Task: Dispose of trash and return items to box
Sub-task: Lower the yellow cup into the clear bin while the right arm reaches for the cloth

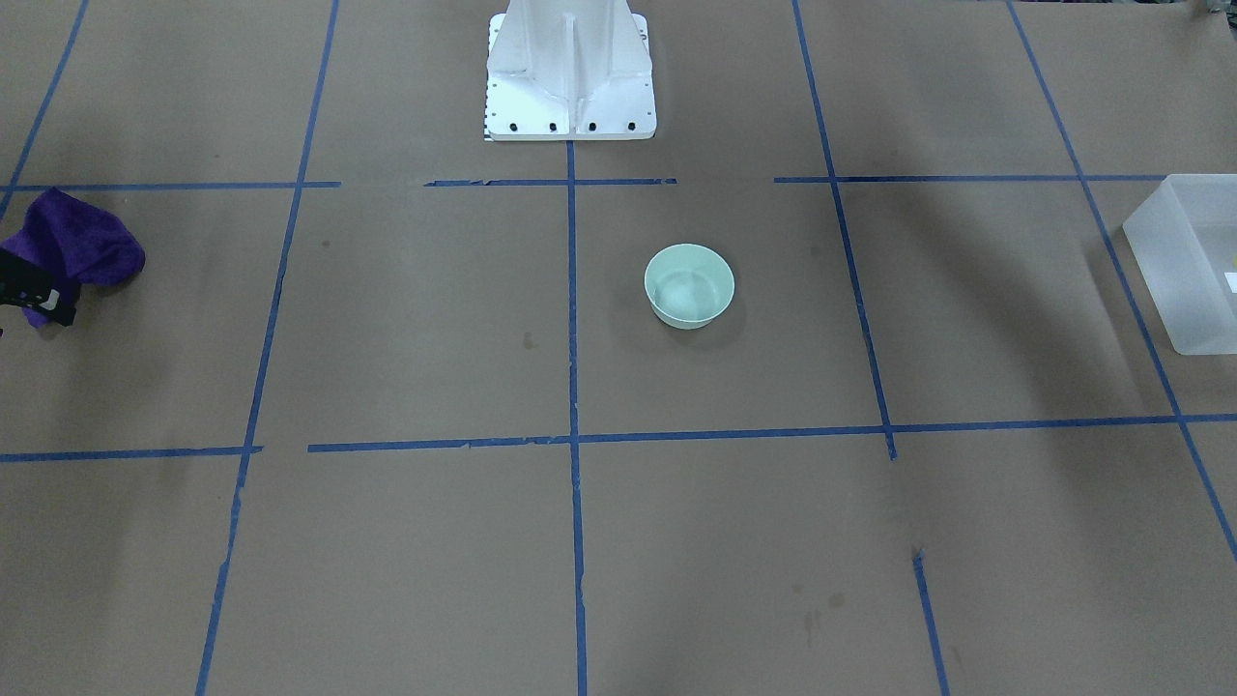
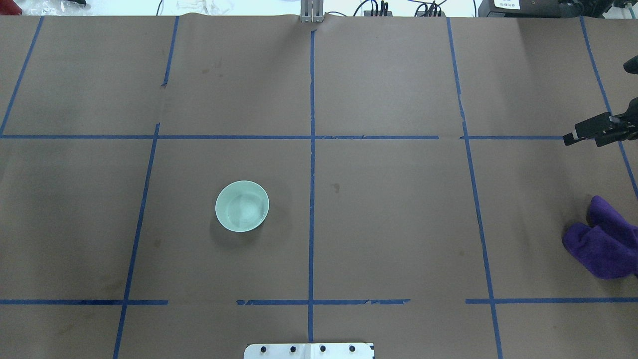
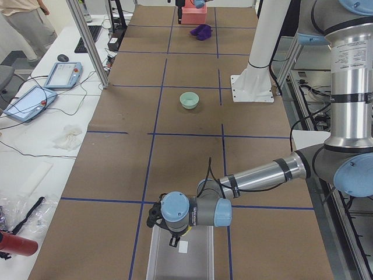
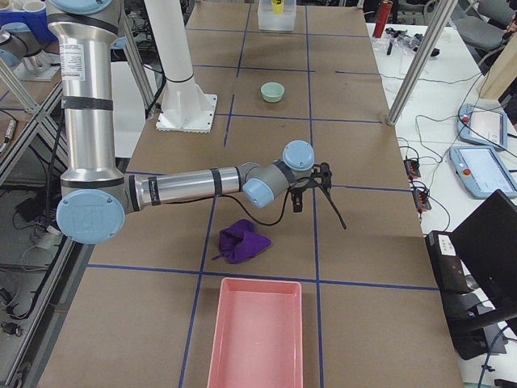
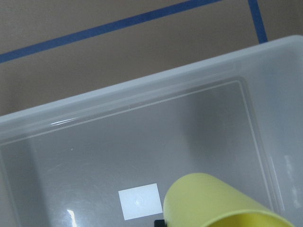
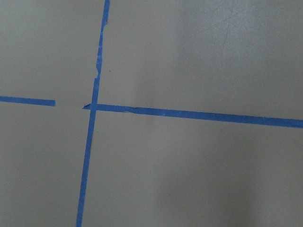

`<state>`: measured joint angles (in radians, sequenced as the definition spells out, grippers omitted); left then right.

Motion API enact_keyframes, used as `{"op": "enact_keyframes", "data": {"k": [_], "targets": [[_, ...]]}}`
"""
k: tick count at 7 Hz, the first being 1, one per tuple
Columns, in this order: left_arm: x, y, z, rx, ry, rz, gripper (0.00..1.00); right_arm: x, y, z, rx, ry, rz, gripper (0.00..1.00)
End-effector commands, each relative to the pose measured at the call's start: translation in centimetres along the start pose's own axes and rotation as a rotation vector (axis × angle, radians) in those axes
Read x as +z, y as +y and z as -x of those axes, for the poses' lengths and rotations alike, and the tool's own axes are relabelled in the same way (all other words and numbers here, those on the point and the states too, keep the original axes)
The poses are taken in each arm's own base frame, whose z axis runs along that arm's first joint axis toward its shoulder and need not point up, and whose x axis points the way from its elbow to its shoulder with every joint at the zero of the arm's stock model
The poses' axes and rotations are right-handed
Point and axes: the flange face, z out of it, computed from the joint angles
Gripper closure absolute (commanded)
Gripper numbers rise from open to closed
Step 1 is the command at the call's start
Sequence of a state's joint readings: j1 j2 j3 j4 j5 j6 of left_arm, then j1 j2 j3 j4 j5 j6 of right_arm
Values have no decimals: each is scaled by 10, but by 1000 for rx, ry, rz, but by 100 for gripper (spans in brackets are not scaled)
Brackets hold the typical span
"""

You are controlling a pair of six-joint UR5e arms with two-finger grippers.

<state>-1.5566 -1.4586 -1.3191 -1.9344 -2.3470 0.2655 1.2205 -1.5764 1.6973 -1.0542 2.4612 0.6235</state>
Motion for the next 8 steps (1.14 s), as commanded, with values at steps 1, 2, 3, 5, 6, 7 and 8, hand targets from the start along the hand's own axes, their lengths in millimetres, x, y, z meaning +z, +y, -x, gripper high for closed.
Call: {"op": "enact_keyframes", "data": {"k": [1, 2, 3, 5, 6, 7, 8], "targets": [[20, -7, -16, 20, 16, 25, 100, 7, 11, -8, 9, 40, -2, 0], [28, -5, -16, 36, 16, 28, 79, 8, 14, -9, 11, 43, 2, 0], [25, -10, -20, 52, 12, 13, 51, 15, 19, -11, 11, 54, 13, 0], [-15, -55, -52, 123, -6, -63, 27, 29, 45, -34, 38, 104, 43, 0], [-38, -78, -70, 102, -7, -80, 27, 29, 62, -44, 56, 113, 63, 0], [-79, -116, -105, 22, -5, -104, 27, 21, 92, -55, 80, 126, 82, 0], [-122, -153, -142, -39, -4, -139, 26, 14, 117, -63, 101, 137, 98, 0]]}}
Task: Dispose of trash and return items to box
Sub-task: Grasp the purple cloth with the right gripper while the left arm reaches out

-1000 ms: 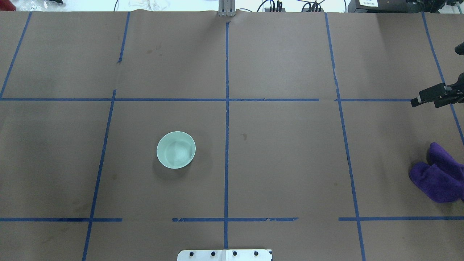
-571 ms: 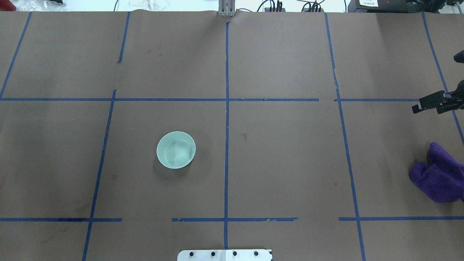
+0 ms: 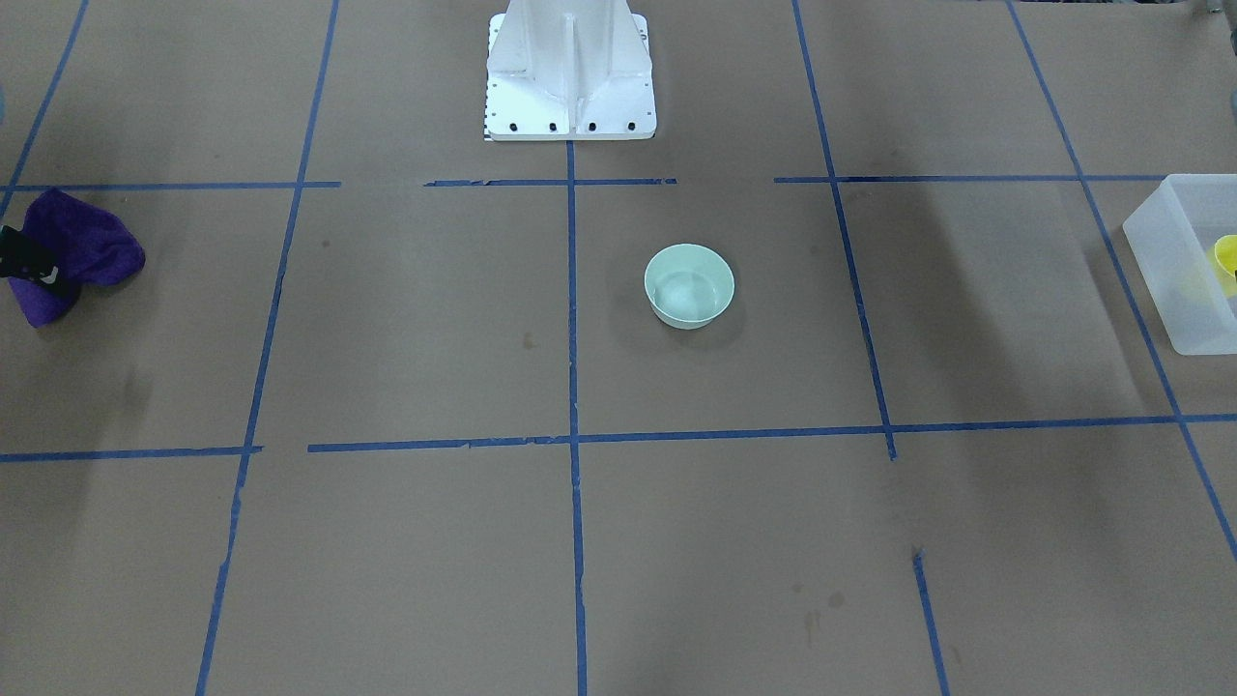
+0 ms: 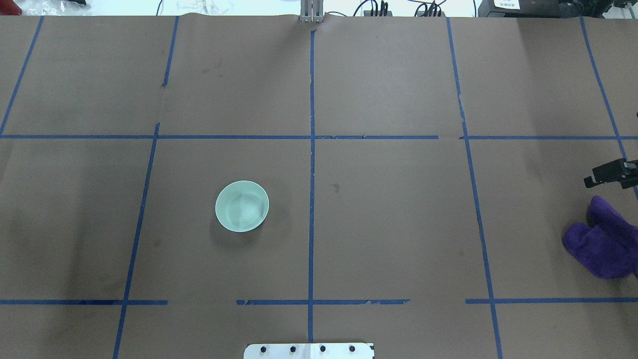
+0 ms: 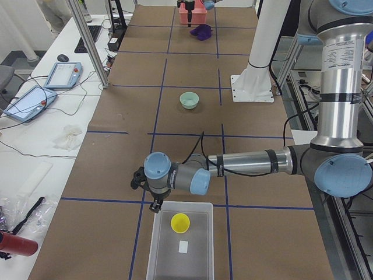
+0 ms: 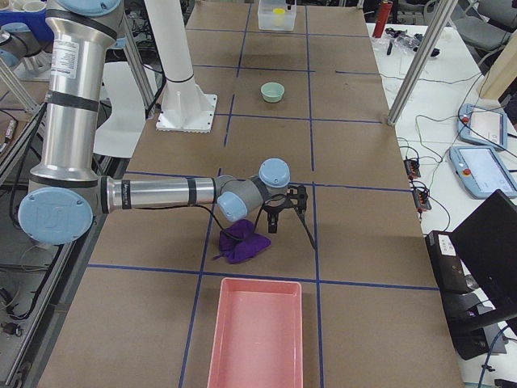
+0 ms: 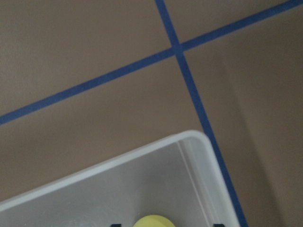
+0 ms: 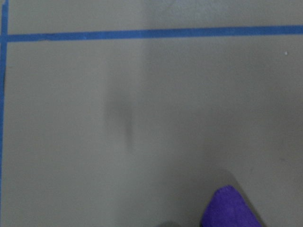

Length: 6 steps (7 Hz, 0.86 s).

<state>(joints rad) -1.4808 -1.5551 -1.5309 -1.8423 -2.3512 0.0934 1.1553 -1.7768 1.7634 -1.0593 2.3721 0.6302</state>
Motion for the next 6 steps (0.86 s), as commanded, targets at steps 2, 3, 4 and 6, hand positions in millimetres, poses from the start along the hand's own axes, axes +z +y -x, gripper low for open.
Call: {"op": "enact_keyframes", "data": {"k": [2, 3, 4, 6], "targets": [[-105, -114, -112, -219, 24, -121, 23, 4, 59, -33, 101, 36, 71, 0], [-105, -133, -168, -245, 70, -120, 23, 7, 68, -40, 114, 45, 91, 0], [-99, -149, -230, -300, 112, -108, 20, 12, 72, -40, 124, 50, 104, 0], [-88, -160, -302, -336, 156, -82, 17, 20, 71, -32, 131, 49, 120, 0]]}}
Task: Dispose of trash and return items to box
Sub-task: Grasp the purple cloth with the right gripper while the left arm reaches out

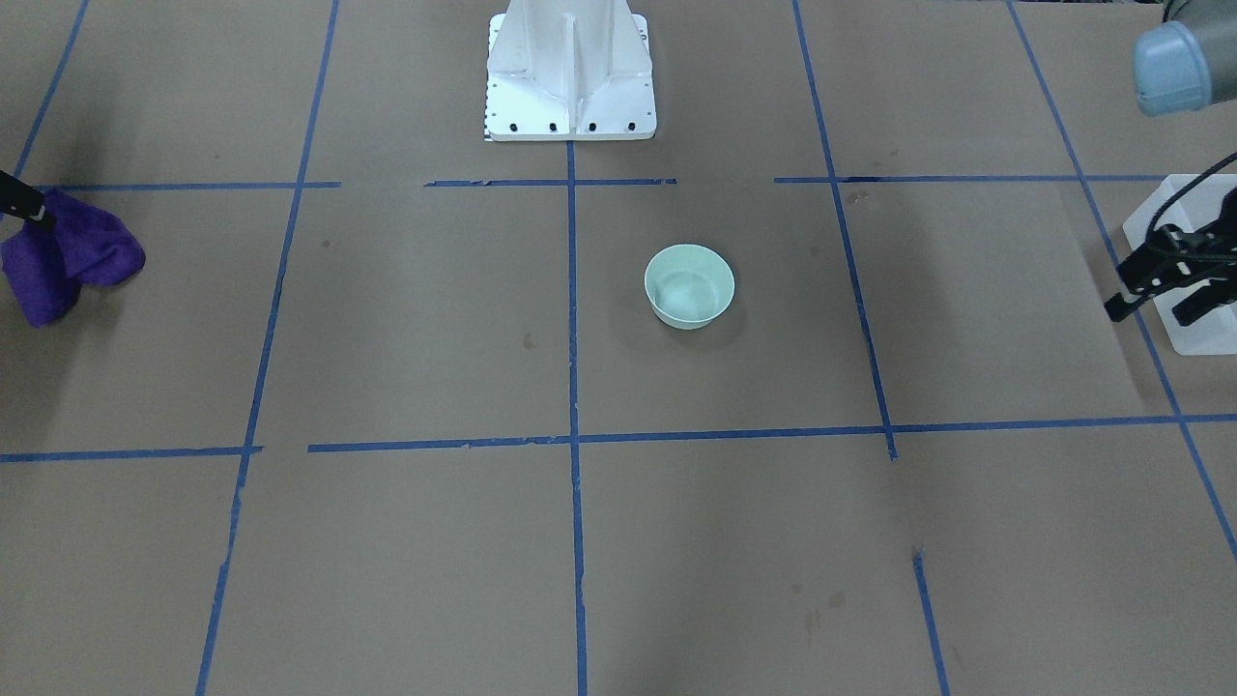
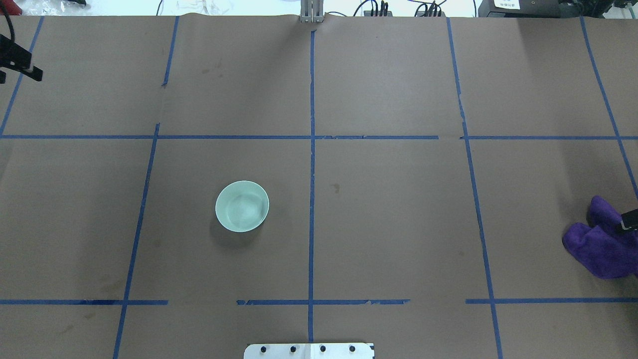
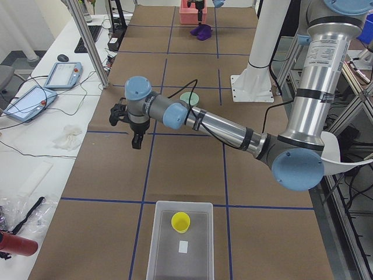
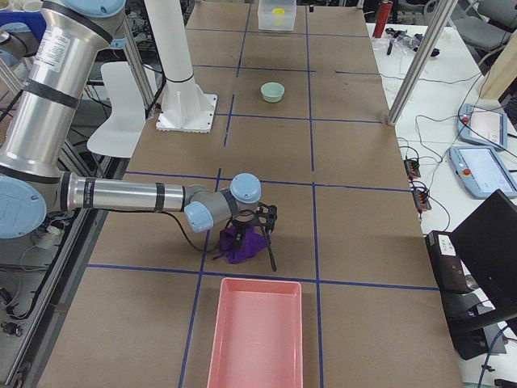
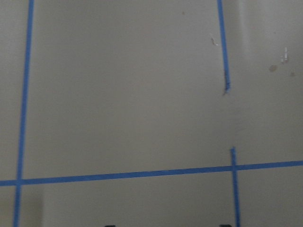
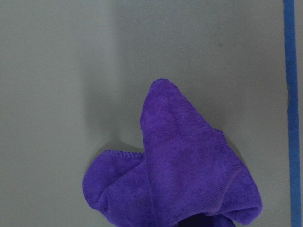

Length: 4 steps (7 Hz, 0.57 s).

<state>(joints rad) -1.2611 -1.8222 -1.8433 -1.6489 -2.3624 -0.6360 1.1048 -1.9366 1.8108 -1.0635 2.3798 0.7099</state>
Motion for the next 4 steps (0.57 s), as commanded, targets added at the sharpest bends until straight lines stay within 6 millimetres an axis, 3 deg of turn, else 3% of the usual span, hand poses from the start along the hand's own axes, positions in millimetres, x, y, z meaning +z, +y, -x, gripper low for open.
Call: {"op": "enact_keyframes", "data": {"k": [1, 2, 3, 4], "targets": [[26, 12, -66, -46, 31, 42, 17, 13, 3, 12, -6, 6, 31, 0], [38, 18, -84, -59, 36, 62, 17, 20, 5, 15, -18, 17, 46, 4], [58, 30, -117, -90, 29, 80, 16, 25, 7, 16, 7, 23, 57, 33], [80, 46, -147, -117, 21, 106, 16, 28, 8, 17, 22, 27, 67, 99]]}}
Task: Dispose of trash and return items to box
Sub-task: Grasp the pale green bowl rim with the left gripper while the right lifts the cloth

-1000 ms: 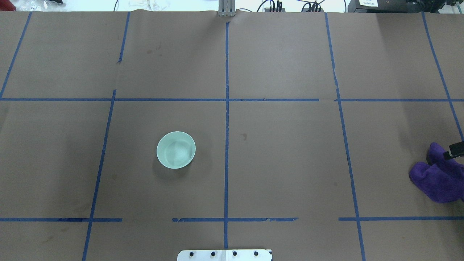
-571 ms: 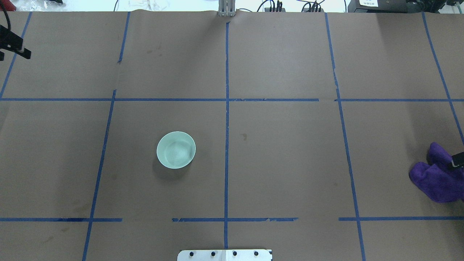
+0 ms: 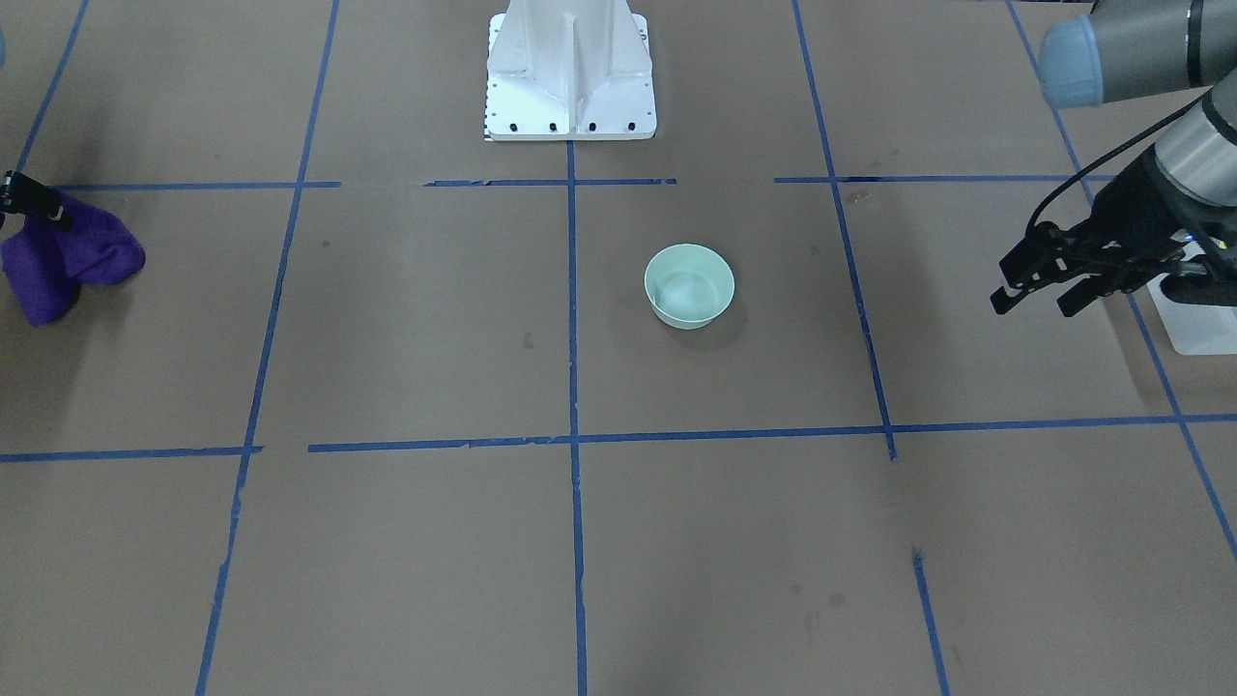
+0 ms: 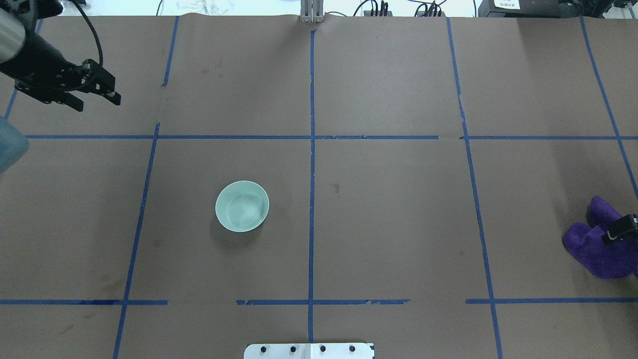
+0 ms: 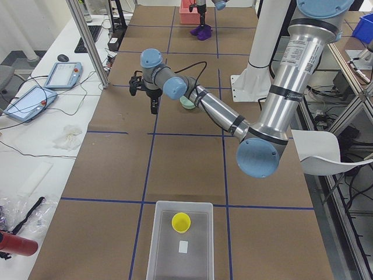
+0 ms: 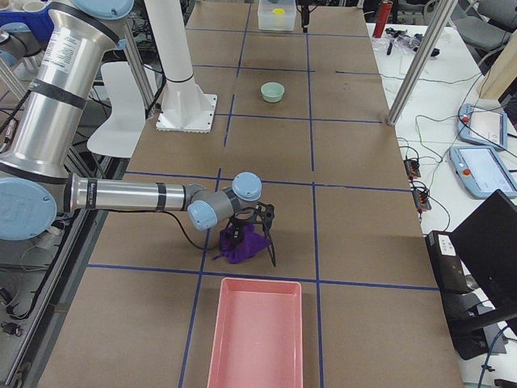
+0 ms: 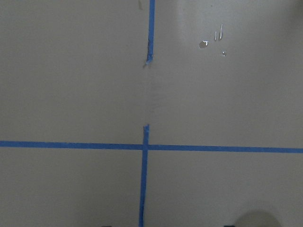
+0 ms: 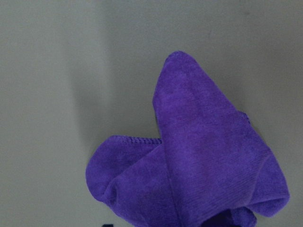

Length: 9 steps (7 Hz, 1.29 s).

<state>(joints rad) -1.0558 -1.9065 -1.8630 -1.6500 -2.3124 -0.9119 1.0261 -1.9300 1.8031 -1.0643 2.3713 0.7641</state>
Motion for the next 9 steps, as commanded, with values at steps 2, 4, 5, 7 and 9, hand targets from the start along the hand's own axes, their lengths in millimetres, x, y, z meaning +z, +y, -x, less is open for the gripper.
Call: {"op": "enact_keyframes", "data": {"k": [2, 4, 5, 7, 9], "targets": [[88, 71, -72, -59, -42, 105, 16, 8, 5, -7, 29, 16, 17, 100], [139, 106, -106, -28, -80, 153, 14, -46, -3, 15, 16, -52, -90, 100], [164, 115, -123, -17, -98, 163, 14, -84, -5, 20, 25, -92, -169, 100], [202, 122, -121, -14, -95, 152, 14, -160, -8, 4, 75, -160, -341, 100], [218, 143, -129, 8, -82, 178, 15, -205, -15, -20, 111, -187, -455, 100]]}}
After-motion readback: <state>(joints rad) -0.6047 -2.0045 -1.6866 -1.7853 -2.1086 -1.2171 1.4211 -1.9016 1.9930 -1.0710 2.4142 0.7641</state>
